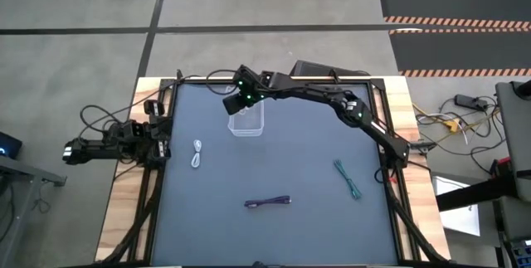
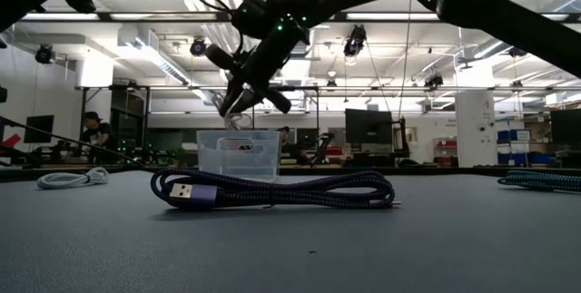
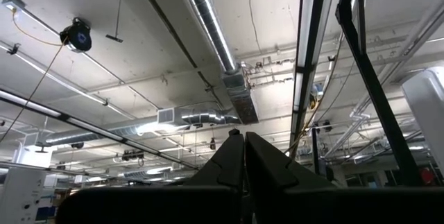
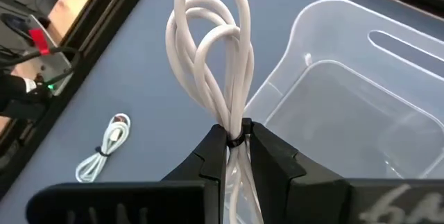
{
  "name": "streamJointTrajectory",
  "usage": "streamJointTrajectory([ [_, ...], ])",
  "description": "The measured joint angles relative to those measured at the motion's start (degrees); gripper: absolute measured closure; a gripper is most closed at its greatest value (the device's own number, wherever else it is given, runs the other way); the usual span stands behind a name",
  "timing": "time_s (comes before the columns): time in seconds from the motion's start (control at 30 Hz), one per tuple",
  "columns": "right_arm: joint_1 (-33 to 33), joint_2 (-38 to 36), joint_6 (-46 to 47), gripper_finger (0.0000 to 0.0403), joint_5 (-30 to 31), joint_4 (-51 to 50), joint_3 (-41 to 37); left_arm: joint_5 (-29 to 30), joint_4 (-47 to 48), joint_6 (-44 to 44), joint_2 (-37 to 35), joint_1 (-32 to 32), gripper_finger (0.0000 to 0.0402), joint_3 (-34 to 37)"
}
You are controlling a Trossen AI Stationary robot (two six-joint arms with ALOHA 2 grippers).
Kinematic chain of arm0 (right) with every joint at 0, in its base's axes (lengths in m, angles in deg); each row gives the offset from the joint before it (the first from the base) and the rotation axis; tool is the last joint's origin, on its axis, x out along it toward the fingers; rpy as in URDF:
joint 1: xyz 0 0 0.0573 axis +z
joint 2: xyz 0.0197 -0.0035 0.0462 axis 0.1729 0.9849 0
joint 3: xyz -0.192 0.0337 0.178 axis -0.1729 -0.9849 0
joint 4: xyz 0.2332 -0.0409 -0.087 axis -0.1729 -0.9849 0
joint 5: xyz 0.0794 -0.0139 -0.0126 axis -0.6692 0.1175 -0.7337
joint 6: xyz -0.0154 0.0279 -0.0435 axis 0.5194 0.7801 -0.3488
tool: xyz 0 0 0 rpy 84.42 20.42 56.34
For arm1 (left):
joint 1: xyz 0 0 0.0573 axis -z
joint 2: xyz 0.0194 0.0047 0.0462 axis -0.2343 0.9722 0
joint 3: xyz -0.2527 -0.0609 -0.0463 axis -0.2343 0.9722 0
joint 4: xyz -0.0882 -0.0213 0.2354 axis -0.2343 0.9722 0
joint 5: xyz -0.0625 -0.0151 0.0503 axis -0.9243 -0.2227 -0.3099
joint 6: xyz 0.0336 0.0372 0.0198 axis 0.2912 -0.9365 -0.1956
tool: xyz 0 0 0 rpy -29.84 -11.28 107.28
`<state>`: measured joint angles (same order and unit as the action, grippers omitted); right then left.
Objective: Pick and place USB-C Cables
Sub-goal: Put the right white charger cable into the transparent bin
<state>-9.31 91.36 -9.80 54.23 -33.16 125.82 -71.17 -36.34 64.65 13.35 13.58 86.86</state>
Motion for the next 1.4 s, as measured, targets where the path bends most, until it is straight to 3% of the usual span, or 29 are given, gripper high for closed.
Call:
streamJointTrajectory([
  [1.1,-0.37,6.02,2.84,0.0363,2.13,-1.47,-0.04,-0.02,0.00,0.00,0.00,-0.01,0.0402,0.00],
  [1.4,-0.37,6.02,2.66,0.0307,3.12,-1.45,-0.04,-0.02,0.00,0.01,0.00,0.00,0.0402,0.01],
])
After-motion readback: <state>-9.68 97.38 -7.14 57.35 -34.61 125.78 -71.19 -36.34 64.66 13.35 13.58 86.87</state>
